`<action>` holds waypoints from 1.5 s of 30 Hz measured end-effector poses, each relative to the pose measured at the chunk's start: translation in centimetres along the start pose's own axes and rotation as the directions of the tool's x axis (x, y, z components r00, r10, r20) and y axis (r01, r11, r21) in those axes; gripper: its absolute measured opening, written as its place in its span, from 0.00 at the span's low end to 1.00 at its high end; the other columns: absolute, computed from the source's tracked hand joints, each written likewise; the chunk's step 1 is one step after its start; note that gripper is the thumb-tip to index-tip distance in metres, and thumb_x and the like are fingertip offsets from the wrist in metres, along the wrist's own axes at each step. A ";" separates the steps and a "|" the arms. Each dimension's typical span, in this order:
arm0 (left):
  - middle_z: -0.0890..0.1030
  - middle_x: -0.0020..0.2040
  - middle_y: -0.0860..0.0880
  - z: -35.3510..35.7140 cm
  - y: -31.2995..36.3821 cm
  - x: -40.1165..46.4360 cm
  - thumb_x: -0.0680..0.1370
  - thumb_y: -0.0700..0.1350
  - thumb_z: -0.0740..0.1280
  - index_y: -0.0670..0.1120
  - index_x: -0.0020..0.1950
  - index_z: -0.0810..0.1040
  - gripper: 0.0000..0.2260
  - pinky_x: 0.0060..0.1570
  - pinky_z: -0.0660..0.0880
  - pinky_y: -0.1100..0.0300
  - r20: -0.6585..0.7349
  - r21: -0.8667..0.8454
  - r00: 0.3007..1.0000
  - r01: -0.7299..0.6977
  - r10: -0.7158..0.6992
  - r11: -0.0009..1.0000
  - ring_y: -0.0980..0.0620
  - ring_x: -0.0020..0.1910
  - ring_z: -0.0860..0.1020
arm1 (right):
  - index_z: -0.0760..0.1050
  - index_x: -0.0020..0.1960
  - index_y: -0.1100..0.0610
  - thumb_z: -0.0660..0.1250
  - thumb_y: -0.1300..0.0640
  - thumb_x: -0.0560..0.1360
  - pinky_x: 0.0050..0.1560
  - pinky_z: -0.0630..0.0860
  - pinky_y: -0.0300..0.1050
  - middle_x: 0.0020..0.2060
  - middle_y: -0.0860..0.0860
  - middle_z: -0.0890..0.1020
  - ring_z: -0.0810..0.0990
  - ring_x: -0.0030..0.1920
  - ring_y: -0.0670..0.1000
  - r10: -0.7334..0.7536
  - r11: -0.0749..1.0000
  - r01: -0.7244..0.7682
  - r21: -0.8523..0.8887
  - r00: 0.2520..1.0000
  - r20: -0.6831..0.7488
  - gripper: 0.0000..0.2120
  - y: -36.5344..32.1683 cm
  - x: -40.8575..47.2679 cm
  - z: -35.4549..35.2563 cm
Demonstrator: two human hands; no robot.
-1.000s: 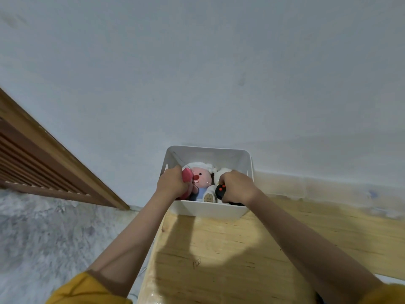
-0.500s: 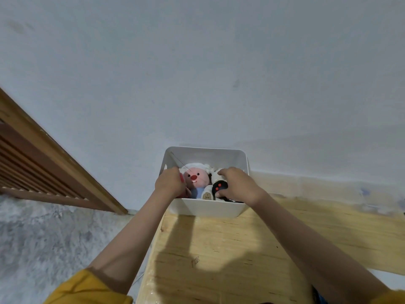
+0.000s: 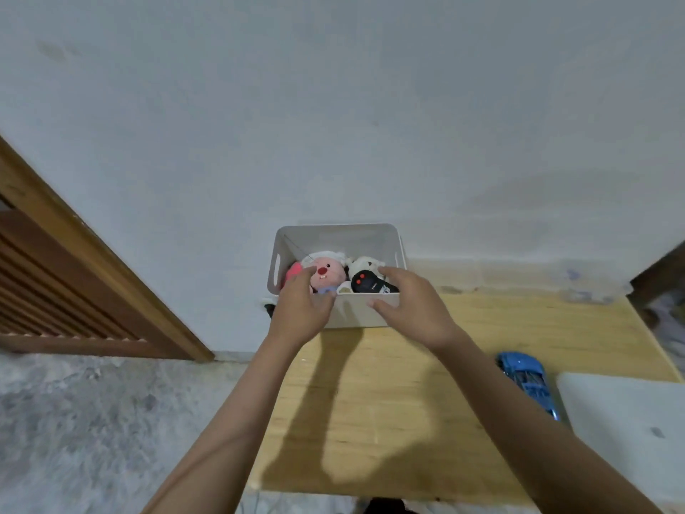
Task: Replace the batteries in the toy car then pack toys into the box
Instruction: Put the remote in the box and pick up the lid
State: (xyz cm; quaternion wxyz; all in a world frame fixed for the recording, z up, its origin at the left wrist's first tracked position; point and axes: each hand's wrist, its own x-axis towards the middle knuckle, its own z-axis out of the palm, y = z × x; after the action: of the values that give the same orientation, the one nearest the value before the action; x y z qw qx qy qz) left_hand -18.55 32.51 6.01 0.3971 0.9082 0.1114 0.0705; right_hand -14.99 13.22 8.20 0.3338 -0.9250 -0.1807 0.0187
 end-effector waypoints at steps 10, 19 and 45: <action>0.75 0.61 0.44 8.6 4.3 -9.6 0.74 0.44 0.71 0.42 0.67 0.72 0.22 0.61 0.67 0.60 0.066 -0.120 0.988 -0.128 0.136 0.984 0.47 0.61 0.73 | 0.70 0.68 0.57 0.71 0.53 0.72 0.61 0.64 0.37 0.64 0.51 0.76 0.73 0.64 0.51 0.259 0.965 -0.251 0.074 0.957 -0.131 0.26 6.5 -13.3 -4.2; 0.69 0.55 0.55 24.0 15.2 -19.1 0.75 0.47 0.68 0.48 0.64 0.73 0.17 0.45 0.63 0.78 0.336 -0.173 0.925 -0.126 0.178 0.977 0.59 0.53 0.70 | 0.70 0.68 0.55 0.71 0.50 0.72 0.64 0.68 0.47 0.64 0.52 0.75 0.73 0.63 0.52 0.548 0.836 -0.545 0.066 0.821 -0.160 0.27 23.7 -26.0 -11.9; 0.47 0.73 0.45 37.6 24.1 -20.9 0.55 0.59 0.81 0.50 0.75 0.52 0.57 0.68 0.64 0.54 0.308 0.093 0.942 0.113 -0.136 0.989 0.44 0.73 0.54 | 0.38 0.76 0.49 0.79 0.37 0.52 0.69 0.56 0.63 0.73 0.59 0.36 0.44 0.72 0.64 0.474 0.872 -0.443 -0.206 0.870 0.135 0.68 38.5 -27.0 -23.1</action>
State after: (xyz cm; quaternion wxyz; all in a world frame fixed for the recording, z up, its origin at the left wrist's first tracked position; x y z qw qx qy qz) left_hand -27.04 -15.29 -2.40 0.3795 0.9131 0.1066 -0.1039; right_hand -24.26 -37.65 -0.21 0.2225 -0.9606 0.0142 0.1662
